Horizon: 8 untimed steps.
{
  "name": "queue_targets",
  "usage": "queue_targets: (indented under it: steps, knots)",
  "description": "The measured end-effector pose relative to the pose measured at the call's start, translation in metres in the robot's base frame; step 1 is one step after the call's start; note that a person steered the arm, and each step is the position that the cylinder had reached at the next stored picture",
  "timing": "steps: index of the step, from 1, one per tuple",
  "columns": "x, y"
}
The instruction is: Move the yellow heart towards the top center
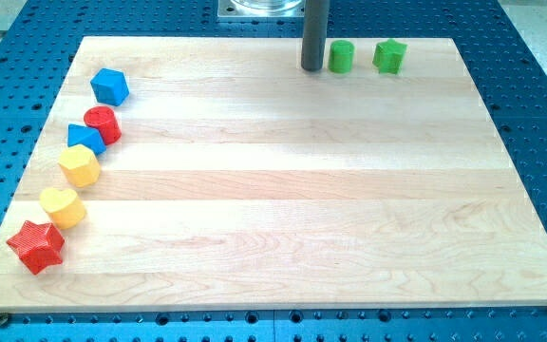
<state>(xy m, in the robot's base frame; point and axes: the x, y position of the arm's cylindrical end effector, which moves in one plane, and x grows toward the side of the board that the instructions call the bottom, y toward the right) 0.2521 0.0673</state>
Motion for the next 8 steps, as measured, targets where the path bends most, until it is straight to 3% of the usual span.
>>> queue_targets:
  steps: [1, 5, 6, 7, 8]
  knots:
    - [0.003, -0.043]
    - [0.362, -0.199]
    - [0.366, -0.238]
    - [0.366, -0.359]
    - [0.356, -0.37]
